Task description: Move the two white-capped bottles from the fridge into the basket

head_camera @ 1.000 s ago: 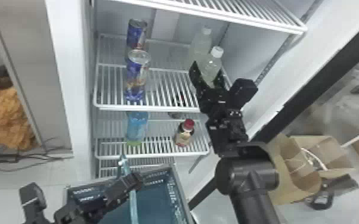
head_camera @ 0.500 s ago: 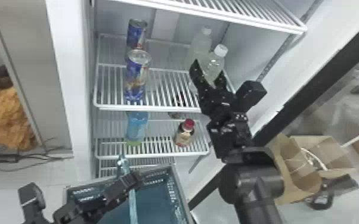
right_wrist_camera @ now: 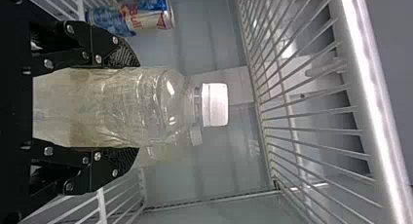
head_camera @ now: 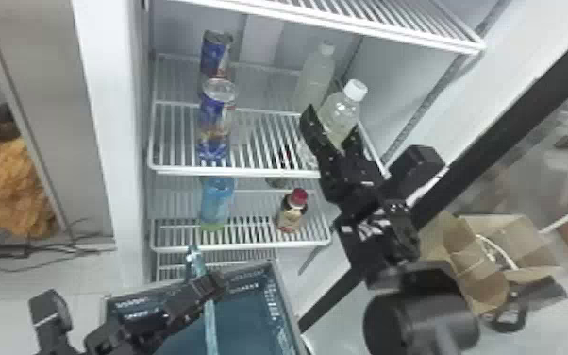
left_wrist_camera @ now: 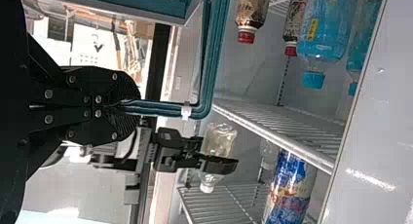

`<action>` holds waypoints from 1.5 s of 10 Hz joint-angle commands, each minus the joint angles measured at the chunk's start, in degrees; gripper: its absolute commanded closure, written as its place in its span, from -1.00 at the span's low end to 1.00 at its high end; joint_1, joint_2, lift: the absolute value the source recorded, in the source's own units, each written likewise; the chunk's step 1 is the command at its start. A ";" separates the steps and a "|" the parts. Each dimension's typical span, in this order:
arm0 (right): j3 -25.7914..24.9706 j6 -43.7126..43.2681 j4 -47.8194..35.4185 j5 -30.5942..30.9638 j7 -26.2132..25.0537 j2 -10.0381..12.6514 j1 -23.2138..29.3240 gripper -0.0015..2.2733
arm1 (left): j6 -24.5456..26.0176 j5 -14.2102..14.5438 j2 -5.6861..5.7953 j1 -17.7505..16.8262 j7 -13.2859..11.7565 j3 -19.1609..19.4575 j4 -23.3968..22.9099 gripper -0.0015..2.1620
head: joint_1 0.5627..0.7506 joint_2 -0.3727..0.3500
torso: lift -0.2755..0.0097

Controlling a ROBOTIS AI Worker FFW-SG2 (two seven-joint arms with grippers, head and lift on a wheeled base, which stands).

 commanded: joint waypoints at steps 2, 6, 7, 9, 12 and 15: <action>-0.36 1.86 -6.65 -1.63 0.01 0.01 5.99 -0.39 | -0.04 -0.02 -0.02 0.11 0.00 0.09 0.00 0.10 | 0.41 -0.94 | 0.93; -1.05 9.18 -18.32 -3.69 1.59 0.18 14.85 -0.39 | -0.04 -0.02 -0.02 0.11 0.00 0.09 0.00 0.10 | 0.41 -0.94 | 0.93; -1.16 11.00 -20.71 -4.49 1.86 0.18 17.39 -0.39 | -0.04 -0.02 -0.02 0.11 0.00 0.20 0.00 0.10 | 0.41 -0.94 | 0.93; -2.19 16.35 -25.77 -5.06 3.09 0.18 22.03 -0.39 | -0.04 -0.13 -0.02 0.11 0.00 0.09 0.00 0.10 | 0.41 -0.94 | 0.93; -2.53 22.54 -30.84 -6.66 4.14 0.18 28.35 -0.39 | -0.04 -0.13 -0.02 0.11 0.00 0.20 0.00 0.10 | 0.41 -0.94 | 0.93; -3.56 28.58 -31.40 -6.55 5.64 0.18 29.34 -0.39 | 0.10 -0.13 0.07 -0.03 0.00 -0.02 0.00 0.10 | 0.41 -0.94 | 0.93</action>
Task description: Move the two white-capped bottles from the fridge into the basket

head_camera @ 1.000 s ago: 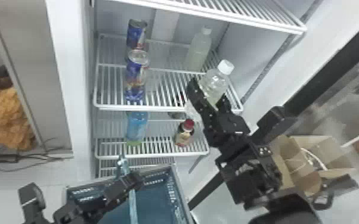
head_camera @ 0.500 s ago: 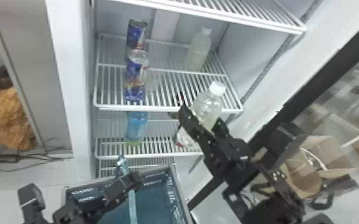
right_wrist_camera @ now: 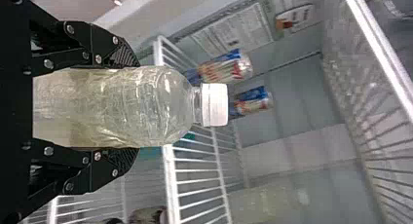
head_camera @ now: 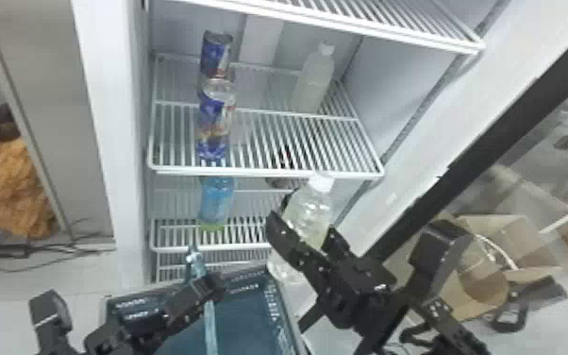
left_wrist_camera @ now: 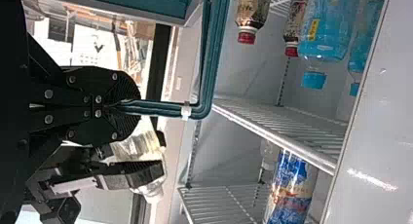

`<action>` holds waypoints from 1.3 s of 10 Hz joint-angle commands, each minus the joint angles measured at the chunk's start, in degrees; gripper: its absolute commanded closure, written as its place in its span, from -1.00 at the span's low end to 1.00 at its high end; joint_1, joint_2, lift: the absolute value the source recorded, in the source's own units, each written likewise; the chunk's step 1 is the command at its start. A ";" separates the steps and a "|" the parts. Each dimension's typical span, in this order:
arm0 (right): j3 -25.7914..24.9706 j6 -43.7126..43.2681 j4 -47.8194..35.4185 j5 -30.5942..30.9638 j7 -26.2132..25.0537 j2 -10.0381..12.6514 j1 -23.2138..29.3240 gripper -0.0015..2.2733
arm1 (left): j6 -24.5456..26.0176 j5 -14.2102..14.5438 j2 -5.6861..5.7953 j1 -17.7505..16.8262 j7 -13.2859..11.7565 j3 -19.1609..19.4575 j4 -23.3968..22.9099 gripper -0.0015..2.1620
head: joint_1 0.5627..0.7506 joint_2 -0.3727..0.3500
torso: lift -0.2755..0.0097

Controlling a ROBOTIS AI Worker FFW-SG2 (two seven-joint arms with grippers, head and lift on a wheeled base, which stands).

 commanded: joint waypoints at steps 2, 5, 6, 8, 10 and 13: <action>-1.34 9.25 -0.53 0.81 1.67 0.00 -0.77 -0.39 | 0.00 -0.11 0.01 -0.01 0.00 -0.01 0.00 0.10 | 0.41 -0.94 | 0.93; -2.25 19.10 0.03 2.41 3.43 0.18 -2.88 -0.39 | 0.14 -0.22 0.01 -0.01 0.00 -0.01 0.00 0.10 | 0.41 -0.94 | 0.93; -2.59 22.19 0.31 2.64 4.04 0.18 -3.58 -0.39 | 0.28 -0.22 0.10 -0.15 0.00 -0.01 0.14 0.10 | 0.41 -0.94 | 0.93; -3.05 29.64 -0.11 3.90 4.39 0.27 -4.71 -0.39 | 0.28 -0.34 0.10 -0.15 0.00 -0.01 0.00 0.10 | 0.41 -0.94 | 0.93; -2.94 31.75 0.31 3.90 4.66 0.36 -5.13 -0.39 | 0.28 -0.34 0.10 -0.15 0.00 -0.01 0.14 0.10 | 0.41 -0.94 | 0.93; -2.25 34.57 2.98 4.35 6.59 0.27 -7.52 -0.39 | 0.28 -0.34 0.10 -0.15 0.00 -0.01 0.00 0.10 | 0.41 -0.94 | 0.93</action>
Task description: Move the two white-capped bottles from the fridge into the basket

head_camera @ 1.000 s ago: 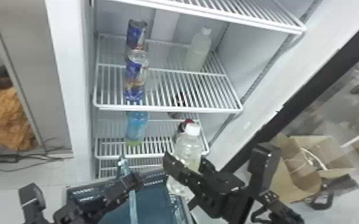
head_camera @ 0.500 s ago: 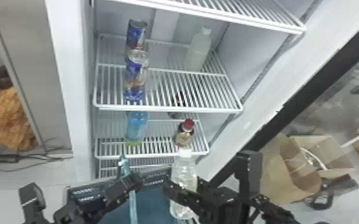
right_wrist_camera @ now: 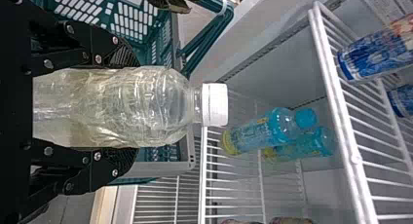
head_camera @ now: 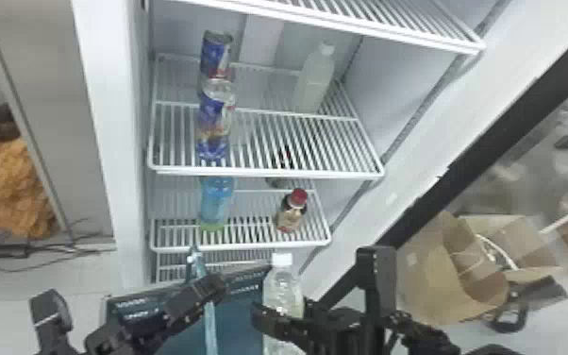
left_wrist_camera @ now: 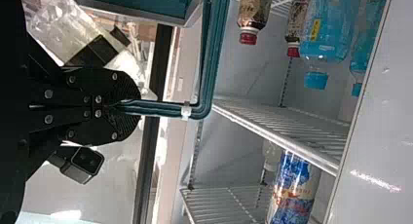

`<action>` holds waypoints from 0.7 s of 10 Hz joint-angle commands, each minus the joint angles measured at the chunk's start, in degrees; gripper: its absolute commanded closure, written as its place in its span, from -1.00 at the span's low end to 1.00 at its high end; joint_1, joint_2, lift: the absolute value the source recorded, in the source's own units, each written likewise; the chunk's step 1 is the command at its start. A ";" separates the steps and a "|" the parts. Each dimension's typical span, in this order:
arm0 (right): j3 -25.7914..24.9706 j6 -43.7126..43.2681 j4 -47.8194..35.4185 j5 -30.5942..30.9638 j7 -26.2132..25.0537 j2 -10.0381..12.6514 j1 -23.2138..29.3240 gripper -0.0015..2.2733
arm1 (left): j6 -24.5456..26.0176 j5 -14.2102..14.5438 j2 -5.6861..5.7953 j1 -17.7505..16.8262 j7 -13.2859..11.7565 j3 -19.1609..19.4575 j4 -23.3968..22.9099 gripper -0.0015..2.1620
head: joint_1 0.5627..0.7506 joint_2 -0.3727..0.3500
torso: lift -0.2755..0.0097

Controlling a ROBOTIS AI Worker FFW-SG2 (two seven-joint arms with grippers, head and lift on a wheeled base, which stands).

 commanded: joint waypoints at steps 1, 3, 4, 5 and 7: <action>0.12 0.13 0.84 0.22 0.31 -0.04 -0.73 -0.40 | 0.00 0.00 0.00 0.00 0.00 0.11 -0.01 0.10 | 0.41 -0.94 | 0.93; 0.12 0.13 1.97 1.02 1.63 -0.13 -1.57 -0.57 | 0.00 0.00 -0.09 0.14 0.00 0.11 -0.01 0.10 | 0.41 -0.94 | 0.93; 0.12 0.13 1.97 1.02 1.72 -0.13 -1.57 -0.59 | 0.00 0.00 -0.09 0.14 0.00 0.11 -0.01 0.10 | 0.41 -0.94 | 0.93; 0.12 0.13 1.97 1.02 1.80 -0.13 -1.57 -0.59 | 0.00 0.00 -0.09 0.14 0.00 0.11 -0.01 0.10 | 0.41 -0.94 | 0.93; 0.12 -2.26 1.97 1.59 1.80 -0.13 -1.57 -0.59 | 0.00 0.12 -0.09 0.28 0.00 0.23 -0.01 0.10 | 0.41 -0.94 | 0.93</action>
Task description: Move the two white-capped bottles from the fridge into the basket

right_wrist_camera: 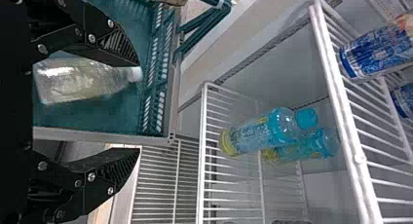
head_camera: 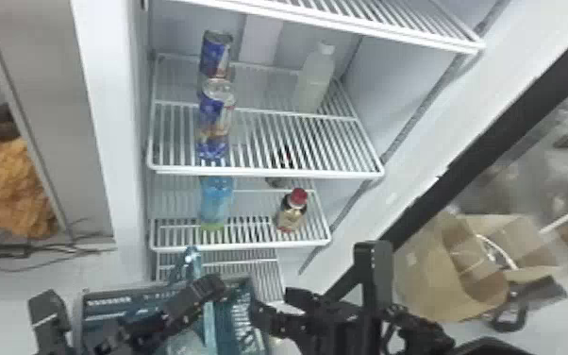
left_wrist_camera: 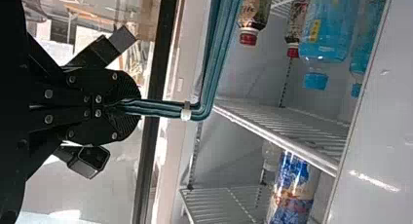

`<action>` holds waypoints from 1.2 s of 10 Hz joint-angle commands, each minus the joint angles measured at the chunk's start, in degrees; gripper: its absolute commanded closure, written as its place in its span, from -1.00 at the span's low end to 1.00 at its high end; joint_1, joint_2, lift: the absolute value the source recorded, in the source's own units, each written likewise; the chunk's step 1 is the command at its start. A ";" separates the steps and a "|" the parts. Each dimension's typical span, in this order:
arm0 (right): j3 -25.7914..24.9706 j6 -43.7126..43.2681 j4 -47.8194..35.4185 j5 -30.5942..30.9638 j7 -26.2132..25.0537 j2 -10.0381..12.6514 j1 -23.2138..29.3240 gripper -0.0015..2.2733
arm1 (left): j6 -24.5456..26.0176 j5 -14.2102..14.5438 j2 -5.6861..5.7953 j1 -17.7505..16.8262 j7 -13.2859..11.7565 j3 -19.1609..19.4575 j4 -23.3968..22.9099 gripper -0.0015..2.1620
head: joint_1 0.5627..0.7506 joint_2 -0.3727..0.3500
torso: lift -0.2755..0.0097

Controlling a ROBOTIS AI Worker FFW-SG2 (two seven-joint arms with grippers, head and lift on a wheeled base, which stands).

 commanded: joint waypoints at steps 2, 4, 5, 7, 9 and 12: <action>-0.58 -9.05 -0.16 2.83 -0.09 0.52 0.14 -0.59 | -0.14 0.02 0.00 0.12 0.00 0.06 0.00 0.10 | 0.41 -0.94 | 0.93; -1.38 -16.65 -0.02 3.29 -1.23 0.78 -0.56 -0.59 | 0.00 0.13 0.00 0.12 0.00 0.17 0.00 0.10 | 0.41 -0.94 | 0.93; -1.84 -21.01 1.25 3.40 -1.76 0.78 -1.83 -0.59 | 0.00 0.13 0.00 0.12 0.00 0.17 0.00 0.10 | 0.41 -0.94 | 0.93; -2.52 -28.74 5.33 3.29 -2.20 0.78 -4.64 -0.59 | 0.00 0.13 -0.09 0.12 0.00 0.17 0.00 0.10 | 0.41 -0.94 | 0.93; -2.64 -34.23 9.68 3.17 -2.64 0.60 -8.02 -0.63 | 0.14 0.13 -0.09 0.12 0.00 0.17 0.00 0.10 | 0.41 -0.94 | 0.93; -1.27 -40.55 17.28 2.95 -2.90 -0.27 -13.36 -0.76 | 0.14 0.25 -0.09 0.12 0.00 0.17 0.00 0.10 | 0.41 -0.94 | 0.93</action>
